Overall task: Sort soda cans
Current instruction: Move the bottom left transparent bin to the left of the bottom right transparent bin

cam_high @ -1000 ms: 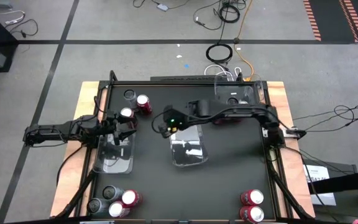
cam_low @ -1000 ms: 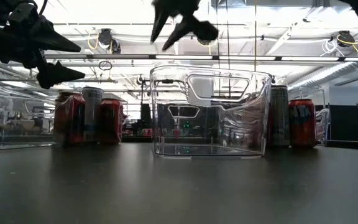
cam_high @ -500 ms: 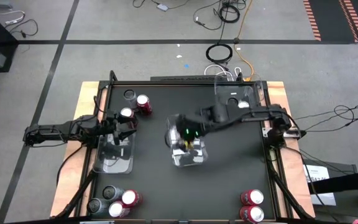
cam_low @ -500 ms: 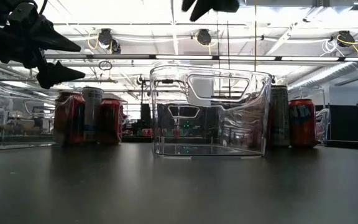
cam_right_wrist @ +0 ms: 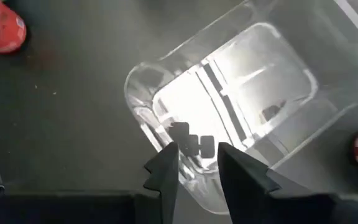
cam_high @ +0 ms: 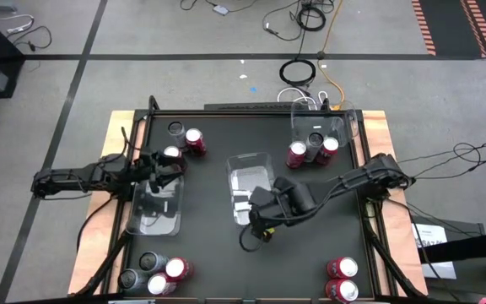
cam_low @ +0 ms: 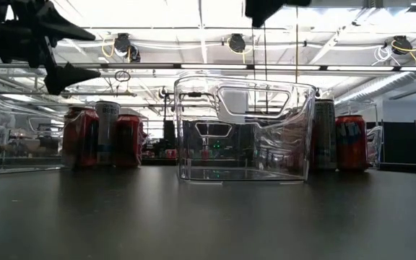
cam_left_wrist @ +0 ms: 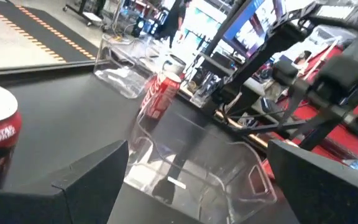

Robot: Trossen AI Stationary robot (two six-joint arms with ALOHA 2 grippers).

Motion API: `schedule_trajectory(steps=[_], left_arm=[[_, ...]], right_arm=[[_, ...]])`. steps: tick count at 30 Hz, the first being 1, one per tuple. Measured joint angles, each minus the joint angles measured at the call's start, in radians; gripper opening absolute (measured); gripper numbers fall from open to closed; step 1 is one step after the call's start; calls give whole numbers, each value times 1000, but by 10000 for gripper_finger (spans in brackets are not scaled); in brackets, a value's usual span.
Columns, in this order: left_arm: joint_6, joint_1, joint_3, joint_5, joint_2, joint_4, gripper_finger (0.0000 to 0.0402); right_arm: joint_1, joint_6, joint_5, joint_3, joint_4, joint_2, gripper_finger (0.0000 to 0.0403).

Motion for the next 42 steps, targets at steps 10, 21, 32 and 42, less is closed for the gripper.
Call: schedule_trajectory(steps=[10, 21, 32, 42], left_arm=[[52, 0, 198, -93, 101, -267, 390], [-216, -17, 610, -227, 533, -656, 390], [-752, -220, 946, -208, 1059, -965, 390], [-1036, -296, 980, -38, 1245, -1031, 390]], right_arm=[[5, 14, -38, -590, 661, -309, 100], [6, -26, 15, -983, 728, -747, 100], [6, -114, -19, -1182, 567, -1140, 100], [6, -251, -32, -1198, 472, -1327, 100]])
